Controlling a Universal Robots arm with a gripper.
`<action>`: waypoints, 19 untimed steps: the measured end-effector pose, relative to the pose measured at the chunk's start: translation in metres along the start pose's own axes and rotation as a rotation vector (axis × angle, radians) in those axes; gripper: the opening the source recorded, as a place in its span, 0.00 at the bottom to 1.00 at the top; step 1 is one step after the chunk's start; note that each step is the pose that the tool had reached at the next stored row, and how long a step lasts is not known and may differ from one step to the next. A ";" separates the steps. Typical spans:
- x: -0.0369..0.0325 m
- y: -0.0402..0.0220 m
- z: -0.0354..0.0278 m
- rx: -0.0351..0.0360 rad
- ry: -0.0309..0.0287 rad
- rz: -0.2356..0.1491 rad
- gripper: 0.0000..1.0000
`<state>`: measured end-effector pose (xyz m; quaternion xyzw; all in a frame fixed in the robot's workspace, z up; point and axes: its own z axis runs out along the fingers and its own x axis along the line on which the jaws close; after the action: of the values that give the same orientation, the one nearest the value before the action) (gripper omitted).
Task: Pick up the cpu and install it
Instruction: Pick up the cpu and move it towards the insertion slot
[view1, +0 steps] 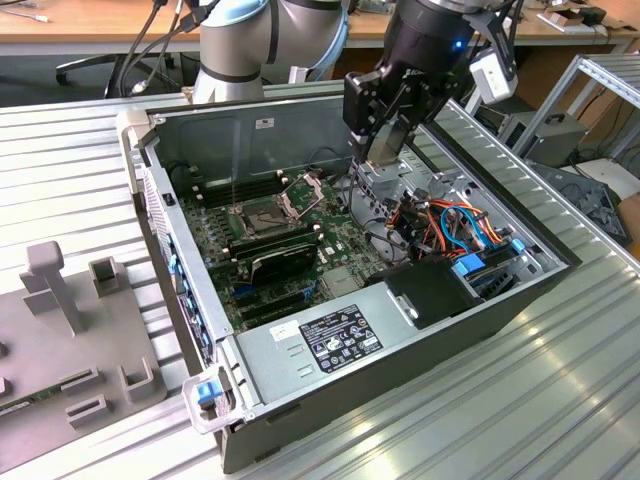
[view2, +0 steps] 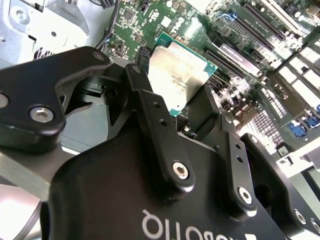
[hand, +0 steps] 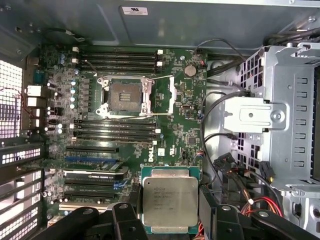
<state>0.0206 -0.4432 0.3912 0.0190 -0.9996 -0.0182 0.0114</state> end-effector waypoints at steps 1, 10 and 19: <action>0.0000 0.0000 0.0002 0.0000 0.0000 0.000 0.55; -0.0001 0.0005 0.0030 0.0000 0.0000 0.000 0.55; -0.0002 0.0008 0.0063 0.0000 0.0000 0.000 0.55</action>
<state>0.0206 -0.4422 0.3850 0.0190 -0.9996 -0.0182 0.0114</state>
